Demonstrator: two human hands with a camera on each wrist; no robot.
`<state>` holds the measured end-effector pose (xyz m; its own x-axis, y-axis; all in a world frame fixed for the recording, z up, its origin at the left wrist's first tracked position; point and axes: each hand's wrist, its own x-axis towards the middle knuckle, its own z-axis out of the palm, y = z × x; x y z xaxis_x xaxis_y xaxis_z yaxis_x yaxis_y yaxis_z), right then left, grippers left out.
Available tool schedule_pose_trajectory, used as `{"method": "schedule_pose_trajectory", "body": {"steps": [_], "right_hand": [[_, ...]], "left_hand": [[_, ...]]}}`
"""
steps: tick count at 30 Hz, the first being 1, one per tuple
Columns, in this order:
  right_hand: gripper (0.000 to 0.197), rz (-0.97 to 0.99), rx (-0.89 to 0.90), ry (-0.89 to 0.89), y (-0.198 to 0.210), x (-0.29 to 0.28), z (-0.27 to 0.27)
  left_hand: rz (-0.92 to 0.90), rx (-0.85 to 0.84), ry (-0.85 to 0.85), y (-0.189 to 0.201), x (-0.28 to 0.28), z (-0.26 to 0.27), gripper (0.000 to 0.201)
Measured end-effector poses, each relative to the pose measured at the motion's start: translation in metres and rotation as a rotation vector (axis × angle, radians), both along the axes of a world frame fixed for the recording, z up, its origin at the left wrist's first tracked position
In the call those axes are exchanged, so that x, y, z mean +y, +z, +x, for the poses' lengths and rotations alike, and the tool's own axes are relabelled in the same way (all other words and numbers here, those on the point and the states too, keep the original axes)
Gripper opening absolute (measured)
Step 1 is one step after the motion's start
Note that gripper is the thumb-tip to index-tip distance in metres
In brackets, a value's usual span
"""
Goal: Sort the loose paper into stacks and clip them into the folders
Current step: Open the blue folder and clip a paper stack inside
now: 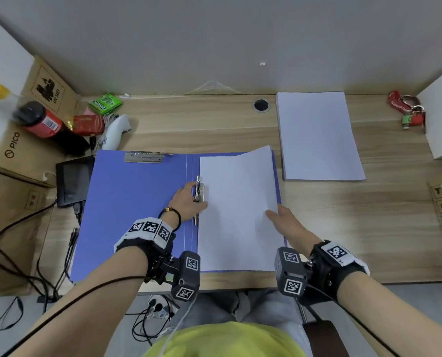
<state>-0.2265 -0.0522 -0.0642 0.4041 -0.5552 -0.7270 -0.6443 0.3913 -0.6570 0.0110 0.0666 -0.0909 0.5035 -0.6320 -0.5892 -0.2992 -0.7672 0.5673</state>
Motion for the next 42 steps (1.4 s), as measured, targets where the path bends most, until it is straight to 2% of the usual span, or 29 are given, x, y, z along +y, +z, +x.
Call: {"method": "schedule_pose_trajectory", "body": {"steps": [3,6,11,16,21,33,42], "right_hand": [[0.038,-0.008,0.002,-0.029,0.000,0.001,0.001],[0.038,-0.022,0.015,-0.055,0.001,0.000,0.004],[0.042,-0.033,0.048,-0.077,0.001,-0.005,0.011],[0.043,-0.012,0.059,-0.094,-0.001,-0.005,0.012],[0.051,-0.004,0.094,-0.069,-0.008,-0.005,0.011],[0.042,-0.032,0.088,-0.075,-0.014,-0.006,0.009],[0.046,-0.032,0.114,-0.049,-0.014,-0.004,0.008]], "left_hand": [[-0.078,0.121,0.161,0.007,-0.005,0.002,0.038],[-0.132,0.228,0.313,0.020,-0.005,0.006,0.026],[-0.134,0.317,0.281,0.041,0.007,0.010,0.027],[-0.073,0.354,0.156,0.046,0.024,0.010,0.013],[-0.011,0.387,0.127,0.048,0.034,0.006,0.016],[-0.005,0.430,0.188,0.049,0.031,0.006,0.007],[0.196,0.399,0.113,0.029,0.042,0.005,0.025]]}}
